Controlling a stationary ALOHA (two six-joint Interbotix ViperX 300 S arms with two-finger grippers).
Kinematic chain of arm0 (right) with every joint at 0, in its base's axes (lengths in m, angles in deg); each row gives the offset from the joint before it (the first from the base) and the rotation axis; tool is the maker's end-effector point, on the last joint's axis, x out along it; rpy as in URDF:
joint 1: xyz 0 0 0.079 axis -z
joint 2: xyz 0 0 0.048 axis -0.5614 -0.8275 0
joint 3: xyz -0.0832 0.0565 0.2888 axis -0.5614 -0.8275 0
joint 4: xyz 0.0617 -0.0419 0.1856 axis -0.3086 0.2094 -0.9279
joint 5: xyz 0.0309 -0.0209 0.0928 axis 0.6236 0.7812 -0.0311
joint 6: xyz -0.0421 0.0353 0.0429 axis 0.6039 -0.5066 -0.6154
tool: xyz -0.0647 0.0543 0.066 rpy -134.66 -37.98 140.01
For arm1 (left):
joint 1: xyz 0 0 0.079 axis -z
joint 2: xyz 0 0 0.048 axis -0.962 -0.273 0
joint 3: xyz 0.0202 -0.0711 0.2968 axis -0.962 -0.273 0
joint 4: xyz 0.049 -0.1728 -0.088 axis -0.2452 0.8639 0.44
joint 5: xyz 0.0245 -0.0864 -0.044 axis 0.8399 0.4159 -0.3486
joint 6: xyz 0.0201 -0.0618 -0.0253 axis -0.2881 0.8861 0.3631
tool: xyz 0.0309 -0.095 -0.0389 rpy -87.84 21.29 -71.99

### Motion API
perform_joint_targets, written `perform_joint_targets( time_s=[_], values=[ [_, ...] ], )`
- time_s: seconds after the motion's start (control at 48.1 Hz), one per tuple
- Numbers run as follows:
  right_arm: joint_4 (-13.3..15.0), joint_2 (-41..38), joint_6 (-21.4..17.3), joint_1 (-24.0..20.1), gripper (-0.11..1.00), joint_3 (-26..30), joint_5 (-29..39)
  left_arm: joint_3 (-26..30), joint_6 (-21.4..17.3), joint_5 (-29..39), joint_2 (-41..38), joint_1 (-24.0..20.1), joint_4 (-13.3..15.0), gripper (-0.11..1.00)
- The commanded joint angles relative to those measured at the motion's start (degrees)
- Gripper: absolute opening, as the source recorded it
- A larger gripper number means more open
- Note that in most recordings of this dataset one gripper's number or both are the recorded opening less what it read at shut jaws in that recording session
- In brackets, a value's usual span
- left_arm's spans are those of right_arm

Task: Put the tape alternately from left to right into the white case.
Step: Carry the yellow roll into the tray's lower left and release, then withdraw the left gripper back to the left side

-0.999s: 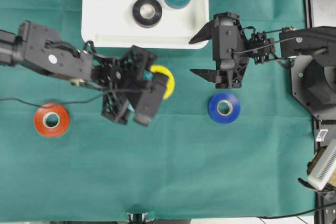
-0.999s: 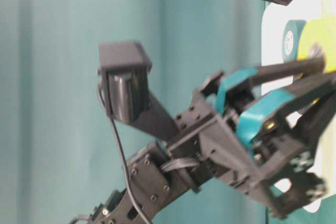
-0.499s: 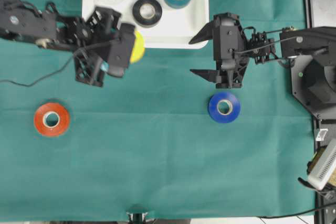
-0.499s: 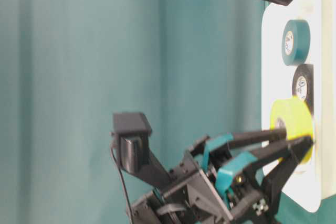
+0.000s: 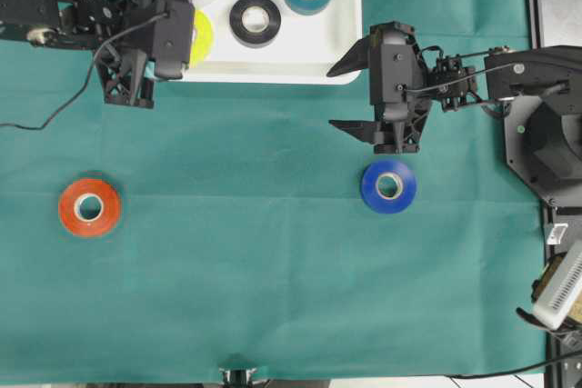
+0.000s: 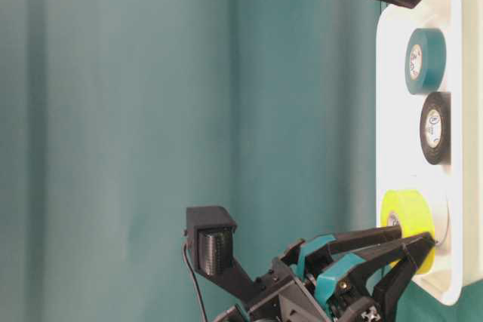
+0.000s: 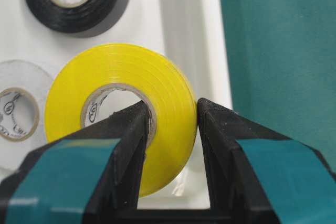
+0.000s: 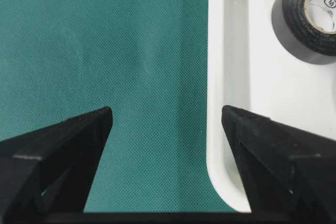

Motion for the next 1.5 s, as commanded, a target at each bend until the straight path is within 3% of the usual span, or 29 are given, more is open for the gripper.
perform_joint_targets(
  time_s=[0.0,0.541,0.77,0.853,1.477],
  values=[
    [-0.1,0.7,-0.1,-0.1,0.83,0.6,-0.4,0.4,-0.1,-1.1,1.1,-0.2,-0.1,0.27],
    [-0.1,0.7,-0.1,-0.1,0.83,0.5,-0.5,0.1,0.0,-1.1,1.1,-0.2,0.0,0.29],
    [-0.1,0.7,-0.1,-0.1,0.83,0.4,-0.5,-0.3,-0.2,-1.1,1.1,-0.2,0.0,0.91],
    [-0.1,0.7,-0.1,0.0,0.83,0.4,-0.4,-0.3,-0.1,-1.1,1.1,-0.2,0.0,1.0],
    [-0.1,0.7,-0.1,-0.1,0.83,0.5,-0.5,-2.0,0.2,-1.0,4.3,1.4,0.1,1.0]
  ],
)
